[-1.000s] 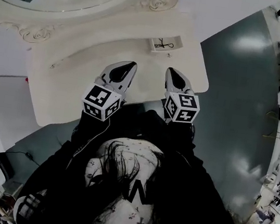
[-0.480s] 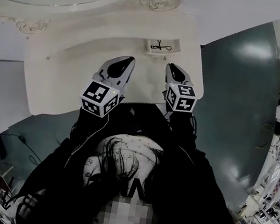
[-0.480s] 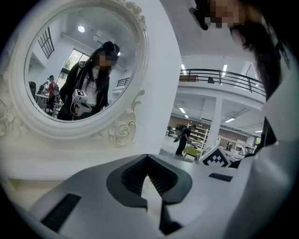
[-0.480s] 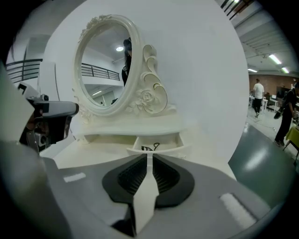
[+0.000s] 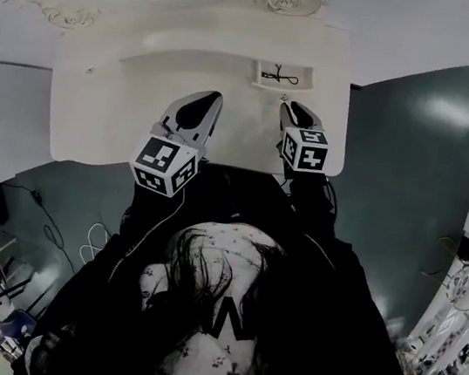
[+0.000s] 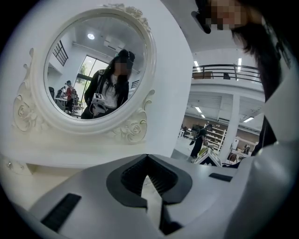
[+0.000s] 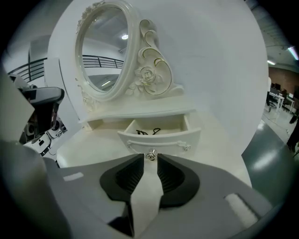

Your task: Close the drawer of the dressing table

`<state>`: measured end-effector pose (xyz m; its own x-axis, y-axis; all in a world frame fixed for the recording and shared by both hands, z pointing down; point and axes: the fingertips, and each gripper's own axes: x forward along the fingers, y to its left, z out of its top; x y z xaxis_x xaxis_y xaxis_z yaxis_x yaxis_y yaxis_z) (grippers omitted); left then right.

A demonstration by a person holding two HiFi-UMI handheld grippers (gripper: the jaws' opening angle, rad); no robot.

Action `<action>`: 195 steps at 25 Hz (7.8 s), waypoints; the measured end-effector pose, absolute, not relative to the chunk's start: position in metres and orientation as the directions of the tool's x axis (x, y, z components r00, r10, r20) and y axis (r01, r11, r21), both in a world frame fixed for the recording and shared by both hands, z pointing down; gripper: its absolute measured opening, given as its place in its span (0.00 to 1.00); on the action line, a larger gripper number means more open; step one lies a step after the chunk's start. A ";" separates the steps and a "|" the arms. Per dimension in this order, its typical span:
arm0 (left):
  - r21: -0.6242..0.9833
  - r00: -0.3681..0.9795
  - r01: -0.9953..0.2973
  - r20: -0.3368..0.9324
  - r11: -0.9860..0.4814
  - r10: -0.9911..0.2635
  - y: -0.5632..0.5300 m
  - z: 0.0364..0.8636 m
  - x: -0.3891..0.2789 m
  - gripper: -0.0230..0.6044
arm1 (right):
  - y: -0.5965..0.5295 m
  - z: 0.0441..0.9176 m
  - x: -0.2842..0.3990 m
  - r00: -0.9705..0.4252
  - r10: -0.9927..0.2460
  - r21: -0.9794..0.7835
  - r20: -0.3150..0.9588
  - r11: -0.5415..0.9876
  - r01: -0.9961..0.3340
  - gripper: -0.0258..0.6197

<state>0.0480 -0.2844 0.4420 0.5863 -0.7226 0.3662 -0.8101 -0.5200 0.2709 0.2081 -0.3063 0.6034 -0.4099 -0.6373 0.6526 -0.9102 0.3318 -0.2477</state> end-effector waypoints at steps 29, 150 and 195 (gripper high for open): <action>0.266 0.525 -0.851 0.379 -0.453 -0.762 -0.277 0.443 0.008 0.04 | -0.338 0.622 0.196 -0.387 -0.635 -0.258 0.669 0.291 -0.921 0.20; 0.238 0.551 -0.835 0.358 -0.497 -0.754 -0.078 0.447 0.021 0.04 | -0.050 0.455 0.122 -0.652 -0.693 -0.399 0.309 0.527 -0.750 0.12; 0.232 0.612 -0.791 0.306 -0.567 -0.729 0.162 0.425 -0.190 0.04 | 0.172 0.459 -0.128 -0.682 -0.665 -0.423 0.304 0.547 -0.722 0.08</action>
